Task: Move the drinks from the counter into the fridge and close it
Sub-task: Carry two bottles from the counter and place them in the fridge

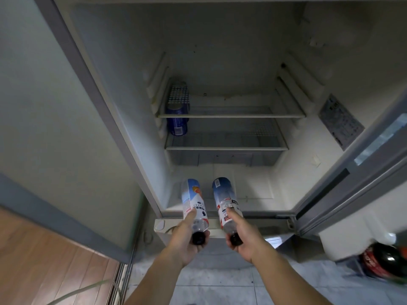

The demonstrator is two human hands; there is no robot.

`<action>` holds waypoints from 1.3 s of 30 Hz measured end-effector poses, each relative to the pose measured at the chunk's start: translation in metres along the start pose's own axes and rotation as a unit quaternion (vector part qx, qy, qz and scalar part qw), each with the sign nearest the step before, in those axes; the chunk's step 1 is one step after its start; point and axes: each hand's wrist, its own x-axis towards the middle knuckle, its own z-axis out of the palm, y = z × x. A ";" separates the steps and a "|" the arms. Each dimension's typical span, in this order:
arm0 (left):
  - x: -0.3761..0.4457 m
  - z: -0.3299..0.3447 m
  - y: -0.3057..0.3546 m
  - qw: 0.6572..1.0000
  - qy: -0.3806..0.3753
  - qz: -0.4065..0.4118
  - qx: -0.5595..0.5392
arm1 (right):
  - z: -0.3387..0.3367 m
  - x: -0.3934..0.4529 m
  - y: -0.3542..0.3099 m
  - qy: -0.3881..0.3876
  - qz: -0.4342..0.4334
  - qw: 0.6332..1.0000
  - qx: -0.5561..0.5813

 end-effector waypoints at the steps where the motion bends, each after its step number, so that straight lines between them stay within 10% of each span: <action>1: 0.001 0.001 -0.001 1.000 0.017 0.005 0.007 | 0.000 -0.001 0.000 0.013 -0.008 1.000 -0.005; 14: -0.002 0.031 0.052 0.964 0.012 0.226 0.136 | 0.020 -0.025 -0.051 0.012 -0.286 0.957 -0.046; 28: 0.066 0.105 0.145 0.924 0.026 0.325 0.199 | 0.082 0.025 -0.142 0.045 -0.353 0.929 -0.107; 33: 0.079 0.098 0.151 0.833 0.035 0.416 0.365 | 0.090 0.044 -0.151 -0.006 -0.415 0.893 -0.177; 39: 0.074 0.081 0.144 0.590 0.124 0.552 0.576 | 0.081 0.056 -0.145 0.024 -0.472 0.835 -0.281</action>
